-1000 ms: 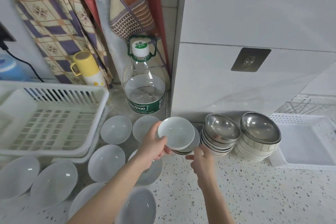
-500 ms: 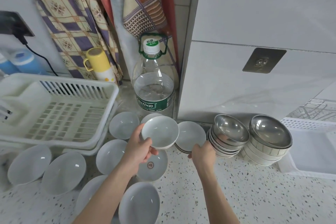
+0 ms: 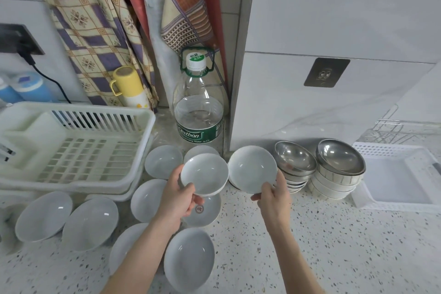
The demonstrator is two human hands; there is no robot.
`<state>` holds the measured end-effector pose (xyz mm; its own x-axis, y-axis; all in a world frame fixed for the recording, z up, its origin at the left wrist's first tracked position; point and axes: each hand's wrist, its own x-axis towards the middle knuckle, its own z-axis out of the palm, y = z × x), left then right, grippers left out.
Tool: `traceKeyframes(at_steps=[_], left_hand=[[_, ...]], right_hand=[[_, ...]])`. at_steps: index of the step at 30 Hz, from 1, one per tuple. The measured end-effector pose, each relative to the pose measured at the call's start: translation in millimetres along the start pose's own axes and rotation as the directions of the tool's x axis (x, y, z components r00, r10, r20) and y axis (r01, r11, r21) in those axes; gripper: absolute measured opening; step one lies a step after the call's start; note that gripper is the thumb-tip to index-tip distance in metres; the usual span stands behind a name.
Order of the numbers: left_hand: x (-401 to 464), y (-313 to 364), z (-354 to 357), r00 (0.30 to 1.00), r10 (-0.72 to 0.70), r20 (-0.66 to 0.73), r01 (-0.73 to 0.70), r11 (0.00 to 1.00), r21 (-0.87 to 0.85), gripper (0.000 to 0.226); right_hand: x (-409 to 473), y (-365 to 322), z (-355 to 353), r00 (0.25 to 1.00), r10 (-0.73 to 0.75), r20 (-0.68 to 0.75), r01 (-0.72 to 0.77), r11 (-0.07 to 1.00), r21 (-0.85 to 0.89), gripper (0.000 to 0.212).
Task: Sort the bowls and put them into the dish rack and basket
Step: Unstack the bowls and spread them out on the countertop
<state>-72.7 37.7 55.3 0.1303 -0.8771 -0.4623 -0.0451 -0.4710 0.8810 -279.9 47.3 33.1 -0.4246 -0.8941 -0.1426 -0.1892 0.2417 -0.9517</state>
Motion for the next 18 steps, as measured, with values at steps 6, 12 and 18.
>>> traceKeyframes(at_steps=[6, 12, 18], left_hand=[[-23, -17, 4, 0.994, -0.005, 0.109, -0.002, 0.998, 0.066, 0.059], [-42, -52, 16, 0.968, -0.053, 0.245, 0.014, 0.987, 0.16, 0.061], [-56, -74, 38, 0.952, -0.057, 0.301, -0.012, 0.975, 0.221, 0.064]], right_hand=[[-52, 32, -27, 0.959, 0.2, -0.203, -0.156, 0.964, 0.215, 0.054], [-91, 63, -43, 0.86, 0.383, -0.338, -0.295, 0.913, 0.282, 0.04], [-108, 78, -67, 0.808, 0.456, -0.374, -0.355, 0.882, 0.309, 0.039]])
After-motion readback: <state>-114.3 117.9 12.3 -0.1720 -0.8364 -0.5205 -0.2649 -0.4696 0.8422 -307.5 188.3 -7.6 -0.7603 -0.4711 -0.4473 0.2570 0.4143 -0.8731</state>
